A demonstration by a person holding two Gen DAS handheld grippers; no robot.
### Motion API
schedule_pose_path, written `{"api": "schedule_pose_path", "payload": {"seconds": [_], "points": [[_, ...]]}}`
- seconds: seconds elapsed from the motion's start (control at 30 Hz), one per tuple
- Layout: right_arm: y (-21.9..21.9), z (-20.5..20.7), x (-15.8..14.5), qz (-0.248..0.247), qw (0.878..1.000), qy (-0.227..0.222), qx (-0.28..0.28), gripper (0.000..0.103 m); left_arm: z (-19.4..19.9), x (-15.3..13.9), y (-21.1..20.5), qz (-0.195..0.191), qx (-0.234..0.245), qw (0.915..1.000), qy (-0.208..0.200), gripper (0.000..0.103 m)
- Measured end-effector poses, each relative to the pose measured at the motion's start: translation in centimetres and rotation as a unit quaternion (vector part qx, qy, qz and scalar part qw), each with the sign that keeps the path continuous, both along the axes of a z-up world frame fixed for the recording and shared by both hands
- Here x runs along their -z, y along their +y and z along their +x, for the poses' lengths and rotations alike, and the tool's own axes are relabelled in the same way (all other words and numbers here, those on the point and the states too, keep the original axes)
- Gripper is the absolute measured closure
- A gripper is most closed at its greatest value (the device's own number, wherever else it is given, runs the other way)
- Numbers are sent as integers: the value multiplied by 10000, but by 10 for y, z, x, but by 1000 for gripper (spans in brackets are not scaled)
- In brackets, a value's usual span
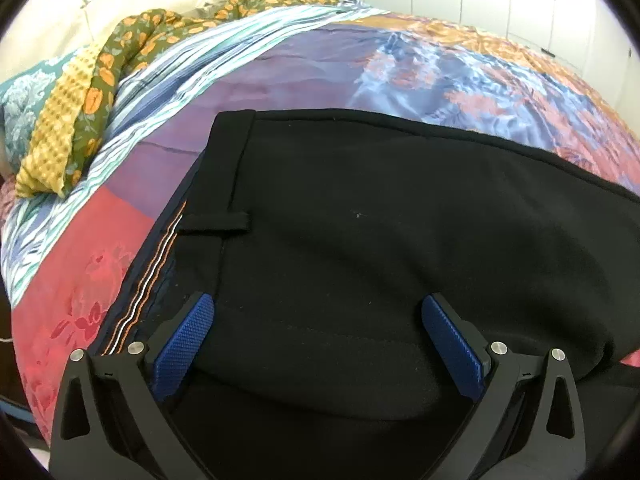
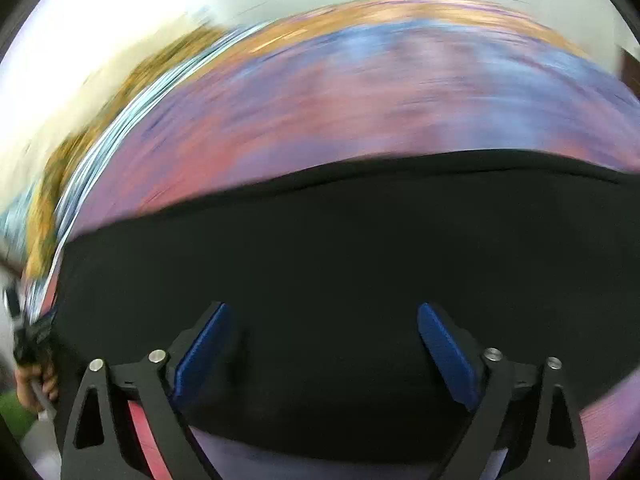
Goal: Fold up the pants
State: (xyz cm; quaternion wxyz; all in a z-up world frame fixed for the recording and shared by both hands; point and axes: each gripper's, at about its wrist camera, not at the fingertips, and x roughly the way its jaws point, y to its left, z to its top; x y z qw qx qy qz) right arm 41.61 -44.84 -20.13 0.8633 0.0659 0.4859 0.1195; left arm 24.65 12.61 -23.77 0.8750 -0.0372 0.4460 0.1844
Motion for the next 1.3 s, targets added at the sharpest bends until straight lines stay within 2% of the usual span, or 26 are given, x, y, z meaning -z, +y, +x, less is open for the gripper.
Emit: {"api": "schedule_pose_path", "payload": {"seconds": [0.07, 0.13, 0.2, 0.23, 0.3, 0.4, 0.47, 0.5, 0.57, 0.6, 0.63, 0.77, 0.87, 0.9, 0.97, 1.03, 1.1, 1.17, 1.2, 1.27, 1.3], "points": [[-69, 3, -6, -475, 9958, -19, 777, 11, 2, 1, -1, 80, -3, 10000, 19, 0], [-139, 0, -8, -948, 9825, 152, 1599, 11, 2, 2, -3, 115, 2, 9999, 10, 0], [-186, -8, -13, -837, 9751, 215, 2044, 17, 2, 3, -3, 131, 9, 9999, 8, 0], [-203, -11, -18, -1094, 9641, 253, 2406, 17, 2, 4, -3, 132, 7, 9999, -5, 0], [-220, -12, -23, -830, 9666, 192, 2417, 17, 2, 5, -3, 155, 3, 9999, -13, 0], [-214, -2, -26, -896, 9728, 149, 2132, 17, 3, 5, -5, 194, 2, 9998, -5, 1], [-205, 12, -21, -1006, 9767, 218, 1885, 23, 3, 6, -5, 203, 1, 9998, -2, 1], [-198, 19, -20, -1037, 9781, 309, 1779, 33, 3, 6, -5, 208, 2, 9998, 0, 1], [-195, 22, -16, -1095, 9791, 385, 1670, 61, 4, 6, -4, 222, 0, 9998, 11, 1], [-192, 17, -22, -1322, 9763, 290, 1692, 81, 4, 7, -4, 231, 0, 9997, 18, 1], [-192, 13, -27, -1365, 9766, 192, 1653, 94, 5, 7, -5, 244, 0, 9997, 22, 1], [-172, -35, -60, -1531, 9803, -376, 1193, 95, 5, 8, -5, 282, -1, 9996, 37, 1], [-157, -103, -84, -1578, 9808, -745, 874, 96, 5, 7, -5, 310, 3, 9995, 61, 1], [-153, -137, -90, -1563, 9805, -845, 845, 96, 6, 7, -5, 321, 5, 9995, 72, 1], [-152, -189, -88, -1442, 9813, -829, 971, 99, 6, 7, -6, 345, 6, 9994, 91, 1], [-155, -226, -74, -1405, 9811, -551, 1215, 100, 7, 6, -7, 371, 5, 9992, 127, 1], [-162, -256, -56, -1570, 9744, -153, 1604, 100, 8, 6, -7, 368, 2, 9991, 195, 1], [-171, -279, -49, -1503, 9670, 171, 2053, 95, 10, 3, -6, 355, -5, 9989, 310, 1], [-174, -288, -58, -1539, 9609, 115, 2299, 88, 11, 0, -7, 340, 4, 9986, 412, 1], [-171, -310, -84, -1396, 9510, -350, 2736, 56, 5, -12, -10, 236, 38, 9985, 485, 1], [-160, -319, -99, -1336, 9486, -628, 2798, 27, -5, -22, -14, 88, 105, 9992, 369, 1]]}}
